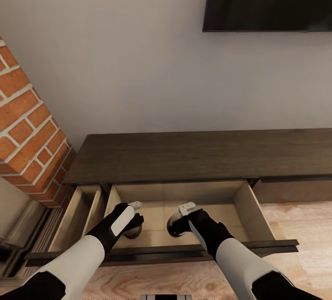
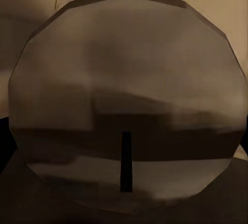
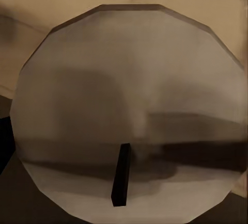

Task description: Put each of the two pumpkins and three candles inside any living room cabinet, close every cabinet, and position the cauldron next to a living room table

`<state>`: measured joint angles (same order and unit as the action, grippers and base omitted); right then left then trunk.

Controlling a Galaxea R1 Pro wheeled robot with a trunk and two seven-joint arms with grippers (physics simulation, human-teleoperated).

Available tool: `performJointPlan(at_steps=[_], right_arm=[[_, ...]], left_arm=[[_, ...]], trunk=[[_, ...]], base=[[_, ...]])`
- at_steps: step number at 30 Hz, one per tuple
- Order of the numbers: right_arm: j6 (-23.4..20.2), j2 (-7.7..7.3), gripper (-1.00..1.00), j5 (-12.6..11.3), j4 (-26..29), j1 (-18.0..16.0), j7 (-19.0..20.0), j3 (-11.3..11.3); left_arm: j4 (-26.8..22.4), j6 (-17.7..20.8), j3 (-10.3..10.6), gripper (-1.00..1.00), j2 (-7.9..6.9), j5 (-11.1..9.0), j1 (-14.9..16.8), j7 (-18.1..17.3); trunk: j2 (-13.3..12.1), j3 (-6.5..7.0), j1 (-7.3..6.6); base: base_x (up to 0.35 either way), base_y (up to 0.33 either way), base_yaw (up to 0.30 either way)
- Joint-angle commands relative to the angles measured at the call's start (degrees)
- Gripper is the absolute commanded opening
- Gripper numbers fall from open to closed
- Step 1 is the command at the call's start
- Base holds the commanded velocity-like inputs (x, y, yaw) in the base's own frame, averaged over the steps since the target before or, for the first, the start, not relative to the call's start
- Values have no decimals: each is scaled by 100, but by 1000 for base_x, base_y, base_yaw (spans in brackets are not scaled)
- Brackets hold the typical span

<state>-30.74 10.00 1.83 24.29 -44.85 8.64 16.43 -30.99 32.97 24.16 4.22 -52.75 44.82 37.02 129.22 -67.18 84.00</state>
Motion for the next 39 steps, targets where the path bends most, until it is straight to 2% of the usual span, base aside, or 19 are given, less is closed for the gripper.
performJointPlan(at_steps=[1, 7, 31, 39], right_arm=[[-4, 0, -100, -16, 27, 2, -8, 1], [-2, 0, -100, -19, 232, 2, -179, 9], [-26, 0, -100, -25, 270, 2, -187, 5], [-26, 0, -100, -25, 269, 2, -187, 5]], left_arm=[[-2, -1, -1, -100, 0, 2, 0, -1], [-4, -1, -8, -100, 0, 2, 0, -1], [-48, -1, -26, -100, -1, 2, 0, -3], [-65, -1, -8, -100, 5, 2, 0, -1]], trunk=[[0, -10, 0], [0, -50, 0], [0, -69, 0], [321, -214, 176]], base=[[0, 0, 0], [0, 0, 0], [0, 0, 46], [0, 0, 0]])
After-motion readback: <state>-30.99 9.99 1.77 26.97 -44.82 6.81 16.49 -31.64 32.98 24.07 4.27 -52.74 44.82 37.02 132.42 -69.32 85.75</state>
